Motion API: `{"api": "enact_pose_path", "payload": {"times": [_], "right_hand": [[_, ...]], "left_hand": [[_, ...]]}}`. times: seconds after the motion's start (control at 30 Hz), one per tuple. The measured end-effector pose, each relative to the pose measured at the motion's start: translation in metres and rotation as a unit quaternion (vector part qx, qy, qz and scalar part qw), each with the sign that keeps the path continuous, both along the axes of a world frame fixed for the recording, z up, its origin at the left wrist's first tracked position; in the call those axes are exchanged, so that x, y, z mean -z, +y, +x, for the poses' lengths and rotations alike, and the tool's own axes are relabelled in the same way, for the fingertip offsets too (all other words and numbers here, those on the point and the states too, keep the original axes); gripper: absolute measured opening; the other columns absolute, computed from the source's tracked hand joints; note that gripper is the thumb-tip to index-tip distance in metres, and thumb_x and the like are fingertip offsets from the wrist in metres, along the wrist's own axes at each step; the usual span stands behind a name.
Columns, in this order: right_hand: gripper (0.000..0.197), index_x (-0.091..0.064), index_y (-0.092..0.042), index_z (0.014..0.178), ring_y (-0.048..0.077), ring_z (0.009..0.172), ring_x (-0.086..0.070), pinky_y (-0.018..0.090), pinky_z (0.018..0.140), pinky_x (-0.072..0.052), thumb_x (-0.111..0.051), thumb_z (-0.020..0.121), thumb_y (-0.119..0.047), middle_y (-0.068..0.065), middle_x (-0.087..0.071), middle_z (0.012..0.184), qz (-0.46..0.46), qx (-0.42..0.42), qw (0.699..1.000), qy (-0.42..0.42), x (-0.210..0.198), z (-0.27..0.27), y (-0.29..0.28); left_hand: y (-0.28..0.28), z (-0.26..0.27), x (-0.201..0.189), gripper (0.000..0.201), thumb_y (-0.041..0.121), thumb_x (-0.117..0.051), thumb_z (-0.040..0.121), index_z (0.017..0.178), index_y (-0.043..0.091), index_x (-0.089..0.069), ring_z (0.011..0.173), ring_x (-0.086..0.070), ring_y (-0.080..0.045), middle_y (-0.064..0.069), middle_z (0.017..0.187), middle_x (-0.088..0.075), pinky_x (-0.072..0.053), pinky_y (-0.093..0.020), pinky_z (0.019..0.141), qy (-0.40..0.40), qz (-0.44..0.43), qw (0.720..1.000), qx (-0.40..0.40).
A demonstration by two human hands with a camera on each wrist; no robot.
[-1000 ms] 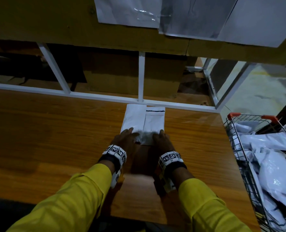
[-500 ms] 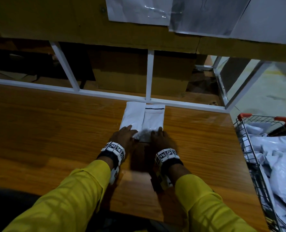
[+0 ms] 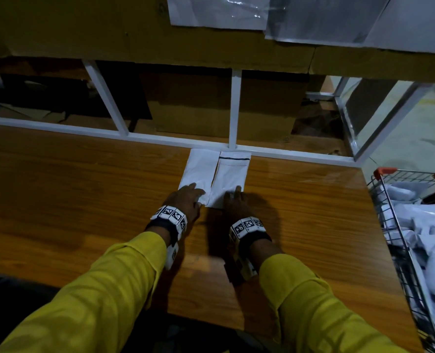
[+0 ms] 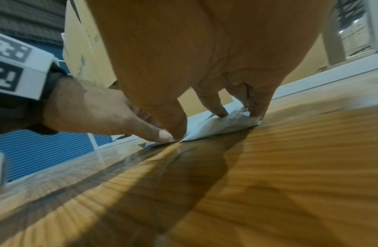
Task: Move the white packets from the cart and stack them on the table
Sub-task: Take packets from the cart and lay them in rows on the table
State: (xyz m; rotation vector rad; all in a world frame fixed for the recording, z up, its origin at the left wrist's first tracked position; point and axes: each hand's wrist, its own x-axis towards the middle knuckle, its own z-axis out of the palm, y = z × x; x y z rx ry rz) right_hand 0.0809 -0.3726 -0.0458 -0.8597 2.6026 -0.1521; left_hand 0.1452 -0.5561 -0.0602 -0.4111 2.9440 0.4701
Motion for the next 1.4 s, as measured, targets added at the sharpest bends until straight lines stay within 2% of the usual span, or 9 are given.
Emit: {"api": "enact_pose_path", "payload": {"times": [0.23,0.53,0.73,0.83,1.0,1.13,1.2,1.27,1.4], "right_hand": [[0.083,-0.002,-0.009,0.16,0.044,0.151,-0.001,0.052,0.122,-0.011,-0.042,0.101,-0.052,0.026,0.01,0.163,0.025,-0.006,1.0,-0.007,-0.003,0.008,-0.018],[0.091,-0.004,-0.014,0.16,0.042,0.152,0.002,0.053,0.121,-0.017,-0.057,0.095,-0.05,0.02,0.014,0.164,-0.016,0.011,0.999,-0.033,-0.004,0.012,-0.03],[0.088,-0.021,-0.017,0.156,0.04,0.148,-0.012,0.049,0.119,-0.022,-0.064,0.088,-0.052,0.02,-0.007,0.164,-0.085,0.055,0.995,0.014,-0.011,0.003,-0.006],[0.08,-0.026,-0.019,0.154,0.041,0.149,-0.01,0.051,0.121,-0.019,-0.06,0.09,-0.053,0.019,-0.007,0.164,-0.096,0.089,0.991,0.005,-0.021,-0.005,0.02],[0.066,-0.043,-0.021,0.146,0.04,0.146,-0.021,0.051,0.117,-0.029,-0.054,0.09,-0.056,0.016,-0.014,0.164,-0.128,0.173,0.975,0.045,-0.033,-0.012,0.112],[0.065,-0.04,-0.015,0.148,0.041,0.147,-0.018,0.05,0.12,-0.024,-0.054,0.095,-0.05,0.019,-0.016,0.164,-0.074,0.249,0.964,0.053,-0.06,-0.023,0.2],[0.058,-0.046,-0.008,0.144,0.04,0.146,-0.022,0.047,0.118,-0.025,-0.051,0.099,-0.044,0.02,-0.028,0.158,-0.06,0.289,0.952,0.079,-0.069,-0.027,0.248],[0.051,-0.055,-0.006,0.137,0.043,0.139,-0.031,0.049,0.113,-0.031,-0.056,0.097,-0.038,0.022,-0.037,0.151,-0.069,0.353,0.927,0.11,-0.067,-0.032,0.298],[0.061,-0.051,-0.012,0.142,0.042,0.138,-0.032,0.052,0.109,-0.04,-0.062,0.09,-0.043,0.02,-0.029,0.157,-0.074,0.49,0.863,0.093,-0.053,-0.041,0.393]], "left_hand": [[-0.017,0.008,-0.002,0.054,0.021,-0.057,0.094,0.146,0.029,-0.048,0.148,-0.031,-0.027,-0.006,0.163,-0.03,-0.033,-0.044,0.118,-0.009,0.022,1.0,-0.016],[-0.021,0.006,-0.016,0.062,0.018,-0.06,0.091,0.15,0.025,-0.04,0.152,-0.019,-0.026,-0.007,0.166,-0.02,-0.023,-0.047,0.122,-0.054,-0.02,0.998,-0.01],[0.0,0.001,-0.022,0.057,0.015,-0.06,0.09,0.144,0.028,-0.049,0.152,-0.02,-0.022,-0.003,0.164,-0.026,-0.019,-0.046,0.123,0.01,-0.02,1.0,-0.019],[0.025,-0.008,-0.028,0.042,0.025,-0.057,0.094,0.136,0.03,-0.058,0.148,-0.029,-0.022,-0.002,0.16,-0.036,-0.025,-0.046,0.12,0.057,-0.027,0.998,0.004],[0.101,-0.043,-0.051,0.037,0.032,-0.058,0.094,0.13,0.027,-0.062,0.137,-0.045,-0.026,-0.003,0.152,-0.047,-0.038,-0.044,0.113,0.102,-0.048,0.991,0.077],[0.178,-0.072,-0.065,0.039,0.021,-0.06,0.096,0.135,0.022,-0.059,0.14,-0.042,-0.031,-0.006,0.154,-0.043,-0.037,-0.048,0.114,0.11,-0.046,0.982,0.146],[0.215,-0.084,-0.063,0.04,0.021,-0.062,0.094,0.134,0.023,-0.059,0.141,-0.041,-0.031,-0.007,0.152,-0.046,-0.038,-0.053,0.113,0.127,-0.047,0.976,0.173],[0.252,-0.096,-0.059,0.042,0.023,-0.064,0.092,0.134,0.026,-0.058,0.143,-0.038,-0.029,-0.005,0.153,-0.046,-0.037,-0.054,0.113,0.131,-0.044,0.973,0.186],[0.334,-0.122,-0.051,0.044,0.027,-0.063,0.093,0.136,0.028,-0.055,0.144,-0.034,-0.028,-0.003,0.155,-0.042,-0.033,-0.049,0.115,0.122,-0.03,0.964,0.234]]}}
